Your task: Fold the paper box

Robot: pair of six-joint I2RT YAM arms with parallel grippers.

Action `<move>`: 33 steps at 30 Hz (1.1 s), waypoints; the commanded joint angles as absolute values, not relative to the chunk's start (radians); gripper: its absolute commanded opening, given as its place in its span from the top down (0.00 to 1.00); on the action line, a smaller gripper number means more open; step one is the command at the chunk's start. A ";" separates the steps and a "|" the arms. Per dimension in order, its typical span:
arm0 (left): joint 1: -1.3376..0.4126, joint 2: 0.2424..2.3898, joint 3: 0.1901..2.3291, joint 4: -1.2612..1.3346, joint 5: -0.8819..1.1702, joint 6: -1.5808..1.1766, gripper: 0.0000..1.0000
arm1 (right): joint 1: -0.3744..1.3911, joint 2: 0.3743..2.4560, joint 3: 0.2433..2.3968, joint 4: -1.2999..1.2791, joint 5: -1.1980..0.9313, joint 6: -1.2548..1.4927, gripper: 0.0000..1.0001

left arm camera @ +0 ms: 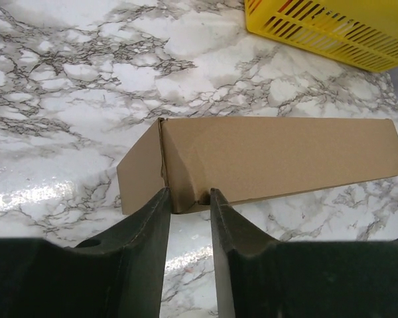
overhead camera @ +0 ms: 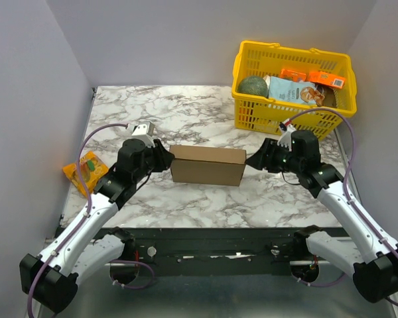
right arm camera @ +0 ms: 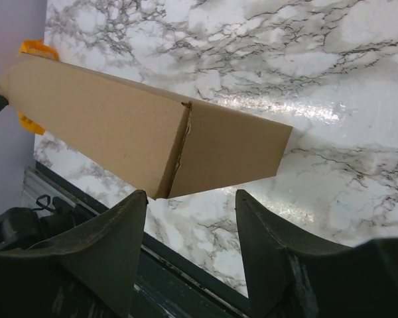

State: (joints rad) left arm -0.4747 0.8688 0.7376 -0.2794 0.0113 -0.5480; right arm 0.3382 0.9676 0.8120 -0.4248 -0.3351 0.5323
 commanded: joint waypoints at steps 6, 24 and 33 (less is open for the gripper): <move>-0.468 0.877 0.799 -0.383 -0.006 -0.511 0.37 | 0.333 0.943 0.798 -0.370 -0.383 0.580 0.31; -0.370 0.884 0.724 -0.198 0.115 -0.623 0.28 | 0.333 0.979 0.736 -0.255 -0.393 0.680 0.36; -0.273 0.882 0.634 -0.083 0.218 -0.680 0.38 | 0.333 0.989 0.707 -0.238 -0.333 0.703 0.44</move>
State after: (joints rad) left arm -0.3019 0.8833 0.6792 -0.1577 0.1387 -0.6472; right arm 0.3382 0.9783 0.7269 -0.2680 -0.3767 0.6872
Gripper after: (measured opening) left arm 0.648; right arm 0.578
